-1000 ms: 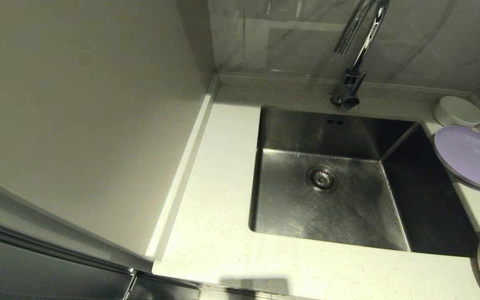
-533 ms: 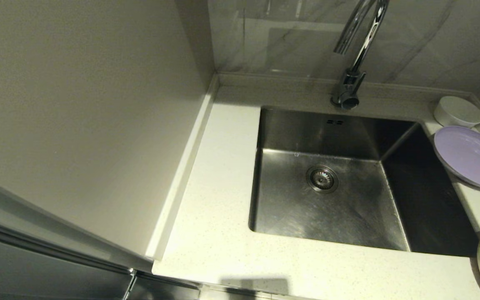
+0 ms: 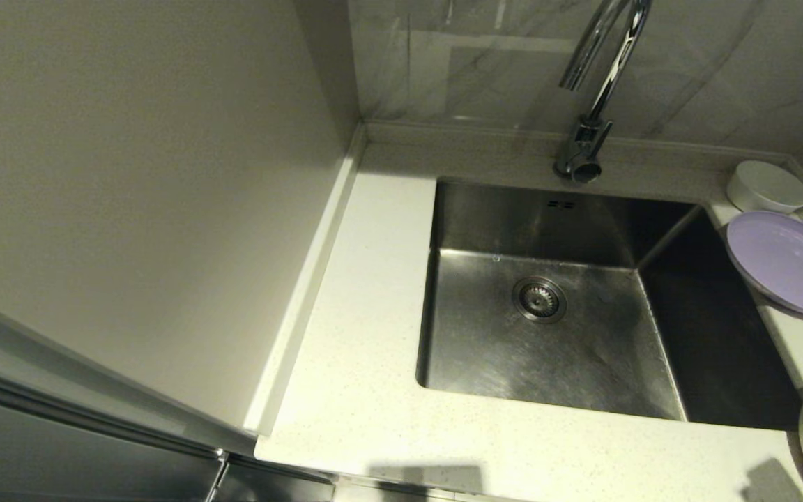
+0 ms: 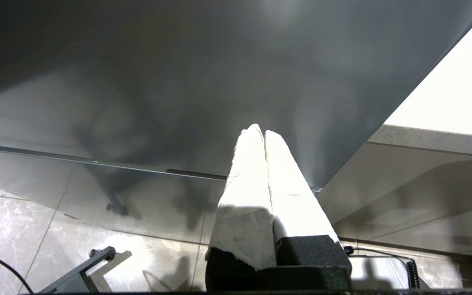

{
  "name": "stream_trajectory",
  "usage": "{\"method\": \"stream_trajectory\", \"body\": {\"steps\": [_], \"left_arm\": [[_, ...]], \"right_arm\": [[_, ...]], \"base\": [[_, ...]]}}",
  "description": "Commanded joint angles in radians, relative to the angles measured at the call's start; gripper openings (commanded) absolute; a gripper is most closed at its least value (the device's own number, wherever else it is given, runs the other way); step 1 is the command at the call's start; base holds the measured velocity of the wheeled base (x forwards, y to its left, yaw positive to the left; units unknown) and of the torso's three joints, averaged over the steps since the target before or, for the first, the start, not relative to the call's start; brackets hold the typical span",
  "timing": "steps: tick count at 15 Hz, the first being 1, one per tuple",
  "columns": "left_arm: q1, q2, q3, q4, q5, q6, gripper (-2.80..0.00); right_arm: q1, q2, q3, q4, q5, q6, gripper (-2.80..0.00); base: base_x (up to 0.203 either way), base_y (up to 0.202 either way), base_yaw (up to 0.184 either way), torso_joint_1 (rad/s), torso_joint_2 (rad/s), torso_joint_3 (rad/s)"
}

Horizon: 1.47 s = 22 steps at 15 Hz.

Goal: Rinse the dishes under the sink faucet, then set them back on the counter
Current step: Put a plate back to the table from the sink

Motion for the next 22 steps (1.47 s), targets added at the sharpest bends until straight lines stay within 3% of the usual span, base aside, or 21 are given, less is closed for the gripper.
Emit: {"method": "stream_trajectory", "body": {"steps": [1,4,5,7,13,16,18,19,22], "left_arm": [[0.0,-0.003,0.0,0.0,0.0,-0.001,-2.8],[-0.001,-0.003,0.0,0.0,0.0,0.0,-2.8],[0.0,-0.003,0.0,0.0,0.0,-0.001,-2.8],[0.0,-0.003,0.0,0.0,0.0,-0.001,-2.8],[0.0,-0.003,0.0,0.0,0.0,-0.001,-2.8],[0.0,-0.003,0.0,0.0,0.0,0.0,-2.8],[0.0,-0.003,0.0,0.0,0.0,0.0,-2.8],[0.0,-0.003,0.0,0.0,0.0,-0.001,-2.8],[0.0,-0.003,0.0,0.0,0.0,-0.001,-2.8]], "right_arm": [[-0.005,0.268,-0.241,0.301,0.006,-0.016,-2.8],[-0.025,0.452,-0.411,0.425,0.002,0.004,-2.8],[-0.038,0.481,-0.427,0.441,-0.002,0.054,-2.8],[-0.041,0.519,-0.431,0.423,-0.003,0.068,-2.8],[-0.061,0.779,-0.449,0.003,-0.003,0.069,-2.8],[-0.068,0.921,-0.601,-0.046,-0.025,0.069,-2.8],[-0.073,1.013,-0.69,-0.058,-0.107,0.071,-2.8],[-0.077,1.051,-0.718,-0.076,-0.124,0.071,0.0],[-0.097,1.147,-0.779,-0.177,-0.134,0.067,0.0]], "base": [[0.0,0.0,0.0,0.0,0.0,0.0],[0.0,0.0,0.0,0.0,0.0,0.0],[0.0,0.0,0.0,0.0,0.0,0.0],[0.0,0.0,0.0,0.0,0.0,0.0],[0.0,0.0,0.0,0.0,0.0,0.0],[0.0,0.0,0.0,0.0,0.0,0.0],[0.0,0.0,0.0,0.0,0.0,0.0],[0.0,0.0,0.0,0.0,0.0,0.0],[0.0,0.0,0.0,0.0,0.0,0.0]]}}
